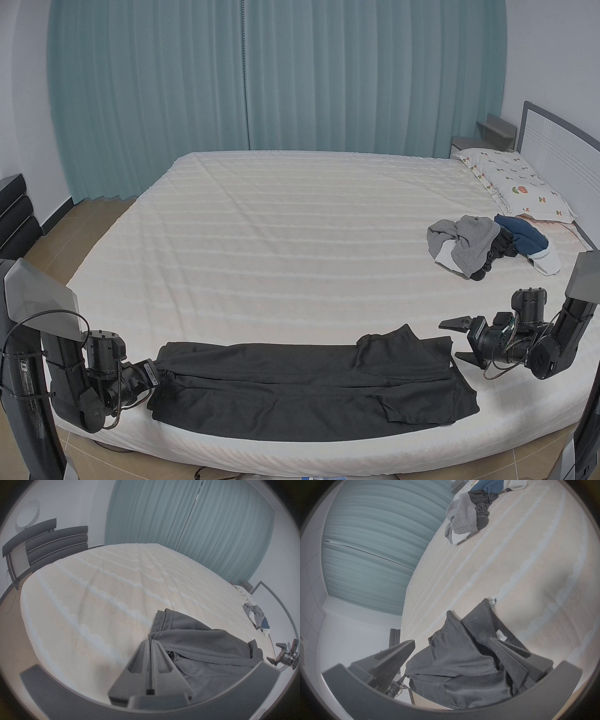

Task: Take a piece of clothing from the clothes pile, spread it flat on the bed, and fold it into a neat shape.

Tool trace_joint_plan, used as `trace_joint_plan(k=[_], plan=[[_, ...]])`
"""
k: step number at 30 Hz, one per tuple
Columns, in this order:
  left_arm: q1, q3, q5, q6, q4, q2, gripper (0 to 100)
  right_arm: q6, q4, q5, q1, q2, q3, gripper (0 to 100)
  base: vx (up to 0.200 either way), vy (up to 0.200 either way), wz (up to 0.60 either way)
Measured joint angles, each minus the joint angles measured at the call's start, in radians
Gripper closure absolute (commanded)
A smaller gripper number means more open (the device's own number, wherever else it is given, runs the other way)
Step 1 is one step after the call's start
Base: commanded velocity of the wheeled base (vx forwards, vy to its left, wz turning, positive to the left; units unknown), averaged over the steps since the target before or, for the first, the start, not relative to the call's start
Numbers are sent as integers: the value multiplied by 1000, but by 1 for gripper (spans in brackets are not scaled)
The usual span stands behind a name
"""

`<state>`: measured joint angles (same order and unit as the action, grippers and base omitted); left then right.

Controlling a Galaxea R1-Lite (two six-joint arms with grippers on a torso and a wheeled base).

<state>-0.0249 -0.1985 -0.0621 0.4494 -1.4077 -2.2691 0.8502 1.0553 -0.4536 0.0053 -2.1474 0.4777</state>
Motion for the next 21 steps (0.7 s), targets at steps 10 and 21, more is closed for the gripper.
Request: trace_joint_plan(k=[10, 21], plan=[[-2, 17, 1, -37, -7, 4, 100, 3, -1, 3, 12, 3, -3, 0, 0, 0, 0], [-2, 11, 13, -40, -5, 26, 0, 3, -2, 3, 13, 3, -2, 0, 0, 0, 0]])
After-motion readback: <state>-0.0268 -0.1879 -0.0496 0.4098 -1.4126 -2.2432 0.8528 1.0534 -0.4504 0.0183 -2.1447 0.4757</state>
